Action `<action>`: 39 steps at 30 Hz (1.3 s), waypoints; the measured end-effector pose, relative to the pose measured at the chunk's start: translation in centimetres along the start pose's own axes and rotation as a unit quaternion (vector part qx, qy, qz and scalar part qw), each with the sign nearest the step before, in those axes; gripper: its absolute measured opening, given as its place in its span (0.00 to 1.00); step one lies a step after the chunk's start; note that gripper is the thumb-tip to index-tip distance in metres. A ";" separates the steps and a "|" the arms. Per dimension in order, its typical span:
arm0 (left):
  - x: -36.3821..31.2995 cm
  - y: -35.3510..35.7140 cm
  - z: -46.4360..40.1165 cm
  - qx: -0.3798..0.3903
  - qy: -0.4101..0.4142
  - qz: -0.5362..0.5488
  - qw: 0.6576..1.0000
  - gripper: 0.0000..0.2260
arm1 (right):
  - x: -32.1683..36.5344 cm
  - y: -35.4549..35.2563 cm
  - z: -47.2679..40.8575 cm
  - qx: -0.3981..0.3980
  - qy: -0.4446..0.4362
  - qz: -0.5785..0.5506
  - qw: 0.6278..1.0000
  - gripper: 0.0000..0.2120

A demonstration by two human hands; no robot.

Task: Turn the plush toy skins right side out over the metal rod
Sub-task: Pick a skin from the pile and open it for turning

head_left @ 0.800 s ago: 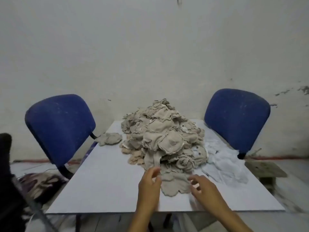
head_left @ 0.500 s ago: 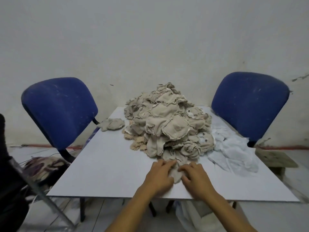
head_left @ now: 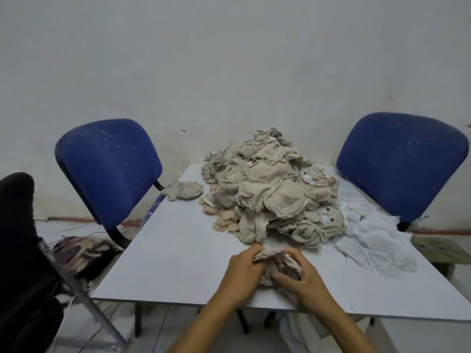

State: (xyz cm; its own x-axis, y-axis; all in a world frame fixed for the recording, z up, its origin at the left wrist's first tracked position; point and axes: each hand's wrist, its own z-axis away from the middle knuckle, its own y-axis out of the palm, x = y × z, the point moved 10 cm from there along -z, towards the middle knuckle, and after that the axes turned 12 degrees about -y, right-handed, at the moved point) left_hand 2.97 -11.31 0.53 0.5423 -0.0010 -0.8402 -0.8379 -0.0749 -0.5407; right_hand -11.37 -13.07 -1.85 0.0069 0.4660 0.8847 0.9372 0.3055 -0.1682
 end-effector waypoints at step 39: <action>3.2 4.5 -1.0 0.228 -0.096 0.368 0.896 0.25 | -2.9 -3.1 0.6 -0.232 0.053 -0.118 0.964 0.06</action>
State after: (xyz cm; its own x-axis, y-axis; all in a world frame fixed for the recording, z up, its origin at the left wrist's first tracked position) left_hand 1.05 -12.67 -4.56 -0.1511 0.2925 -0.9442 -0.9266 0.2909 0.2384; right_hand -14.53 -14.92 -4.14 -0.2132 0.3335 0.9183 0.9719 -0.0232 0.2341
